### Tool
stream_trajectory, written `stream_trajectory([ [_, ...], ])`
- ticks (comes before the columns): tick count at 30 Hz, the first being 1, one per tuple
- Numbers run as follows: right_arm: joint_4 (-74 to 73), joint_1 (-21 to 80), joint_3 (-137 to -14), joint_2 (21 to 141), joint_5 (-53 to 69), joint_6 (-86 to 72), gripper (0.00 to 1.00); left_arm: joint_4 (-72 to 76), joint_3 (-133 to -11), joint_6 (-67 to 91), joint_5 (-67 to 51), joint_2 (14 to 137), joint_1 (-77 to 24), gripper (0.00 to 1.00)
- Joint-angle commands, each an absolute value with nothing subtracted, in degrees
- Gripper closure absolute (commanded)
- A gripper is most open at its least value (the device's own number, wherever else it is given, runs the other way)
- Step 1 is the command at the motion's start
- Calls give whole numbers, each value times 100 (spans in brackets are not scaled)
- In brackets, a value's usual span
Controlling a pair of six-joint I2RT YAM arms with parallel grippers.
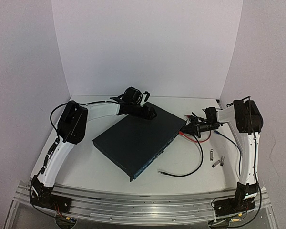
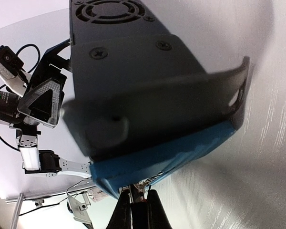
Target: Pull the plug from the switch port
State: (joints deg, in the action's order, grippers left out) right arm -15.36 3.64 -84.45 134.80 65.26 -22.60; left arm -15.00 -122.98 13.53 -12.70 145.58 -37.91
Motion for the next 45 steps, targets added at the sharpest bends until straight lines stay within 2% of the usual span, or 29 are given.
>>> stream_trajectory([
  [1,-1364,459,-8200,13507,5859,-2348,100,-2674,-12002,1612,-1105,15138,-3727,0],
  [13,-249,254,-7405,13327,6419,-2109,100,-2770,-12014,1885,-1097,15197,-3651,0],
  [20,655,44,-7043,13394,6590,-2642,100,-2815,-12018,1960,-1117,15215,-3620,0],
  [27,729,44,-6864,12929,6564,-2629,100,-2777,-12046,1968,-1172,15211,-3621,0],
  [36,721,-350,-6492,12048,5956,-2769,100,-2793,-12046,1914,-1195,15176,-3622,0],
  [45,716,-486,-6815,11295,5254,-3003,100,-2683,-12026,1916,-1257,15172,-3617,0],
])
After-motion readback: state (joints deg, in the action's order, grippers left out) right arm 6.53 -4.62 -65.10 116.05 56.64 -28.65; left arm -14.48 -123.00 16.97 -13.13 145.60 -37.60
